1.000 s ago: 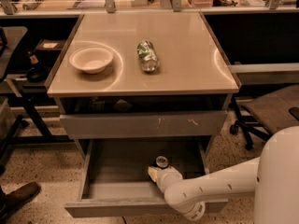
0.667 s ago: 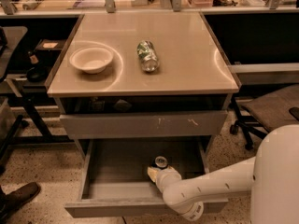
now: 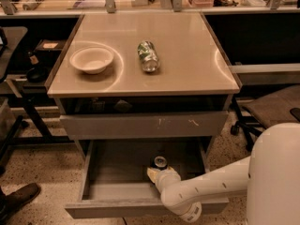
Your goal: Place pepsi can into middle drawer
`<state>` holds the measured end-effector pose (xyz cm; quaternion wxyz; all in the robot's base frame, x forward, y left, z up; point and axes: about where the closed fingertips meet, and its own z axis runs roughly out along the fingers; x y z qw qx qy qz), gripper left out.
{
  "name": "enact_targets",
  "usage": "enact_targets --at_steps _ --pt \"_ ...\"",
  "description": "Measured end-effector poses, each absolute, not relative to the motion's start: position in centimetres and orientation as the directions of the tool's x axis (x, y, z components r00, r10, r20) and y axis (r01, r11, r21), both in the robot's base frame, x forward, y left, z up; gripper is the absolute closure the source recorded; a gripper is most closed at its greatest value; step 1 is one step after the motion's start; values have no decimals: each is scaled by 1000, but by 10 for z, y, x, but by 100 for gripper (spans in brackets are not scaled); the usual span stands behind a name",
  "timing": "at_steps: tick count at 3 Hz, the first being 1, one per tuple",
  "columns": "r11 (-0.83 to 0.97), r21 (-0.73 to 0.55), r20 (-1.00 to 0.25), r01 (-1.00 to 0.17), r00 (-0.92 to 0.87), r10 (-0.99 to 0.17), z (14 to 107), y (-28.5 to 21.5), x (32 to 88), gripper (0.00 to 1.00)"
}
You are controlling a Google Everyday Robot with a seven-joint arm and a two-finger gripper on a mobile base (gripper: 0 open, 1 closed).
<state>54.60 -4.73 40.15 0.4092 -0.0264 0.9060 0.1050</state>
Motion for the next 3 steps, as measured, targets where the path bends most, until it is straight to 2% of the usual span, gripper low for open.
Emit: enact_targets --at_steps 1,2,3 --pt "979 152 -754 -134 -657 27 402 -45 544 100" --pt "979 152 -754 -134 -657 27 402 -45 544 81" --pt "979 152 -754 -134 -657 27 402 -45 544 59"
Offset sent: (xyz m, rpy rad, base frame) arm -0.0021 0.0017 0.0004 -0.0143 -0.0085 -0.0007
